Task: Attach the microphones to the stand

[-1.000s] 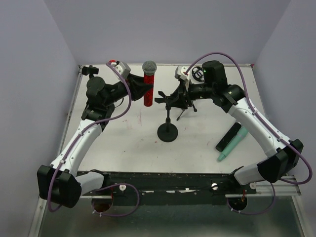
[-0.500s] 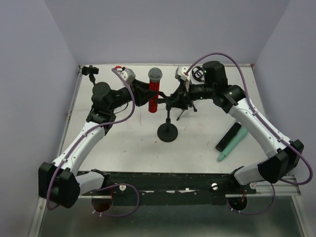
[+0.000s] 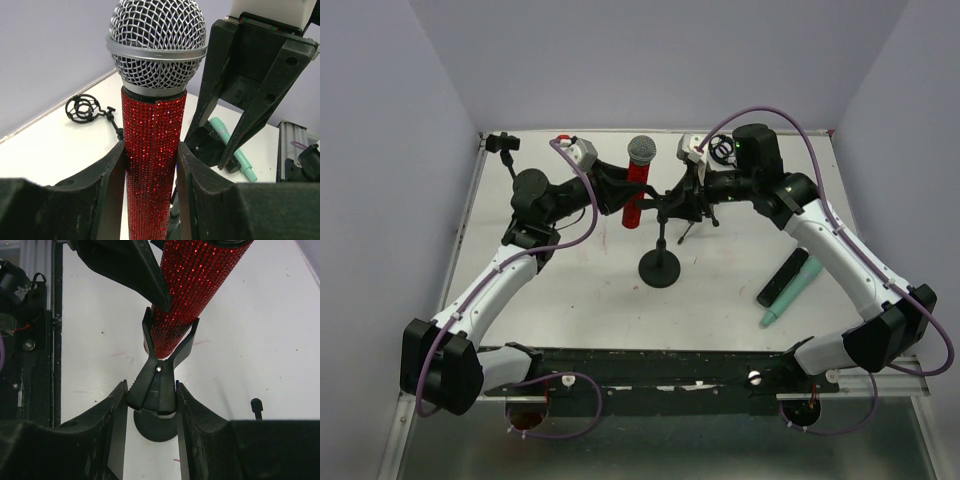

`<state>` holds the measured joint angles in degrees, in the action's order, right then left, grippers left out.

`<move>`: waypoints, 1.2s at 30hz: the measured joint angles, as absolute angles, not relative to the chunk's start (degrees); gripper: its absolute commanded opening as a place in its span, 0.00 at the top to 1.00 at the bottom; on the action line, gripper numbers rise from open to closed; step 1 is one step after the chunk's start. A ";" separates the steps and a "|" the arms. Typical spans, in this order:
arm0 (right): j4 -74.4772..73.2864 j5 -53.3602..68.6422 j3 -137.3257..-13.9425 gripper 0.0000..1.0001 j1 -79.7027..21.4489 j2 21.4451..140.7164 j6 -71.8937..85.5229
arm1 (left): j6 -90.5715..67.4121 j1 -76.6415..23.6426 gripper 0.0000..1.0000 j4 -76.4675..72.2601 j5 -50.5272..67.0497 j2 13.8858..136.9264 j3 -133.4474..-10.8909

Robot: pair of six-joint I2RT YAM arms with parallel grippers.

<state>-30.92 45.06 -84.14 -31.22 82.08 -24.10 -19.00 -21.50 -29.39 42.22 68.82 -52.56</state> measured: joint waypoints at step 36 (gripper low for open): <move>-30.70 45.06 -82.11 0.91 -31.81 81.93 -22.98 | -25.45 -22.63 1.00 -38.68 41.85 68.47 -47.75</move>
<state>-30.70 45.06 -82.11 -31.81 81.93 -22.98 -25.45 -22.63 -38.68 41.85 68.47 -47.75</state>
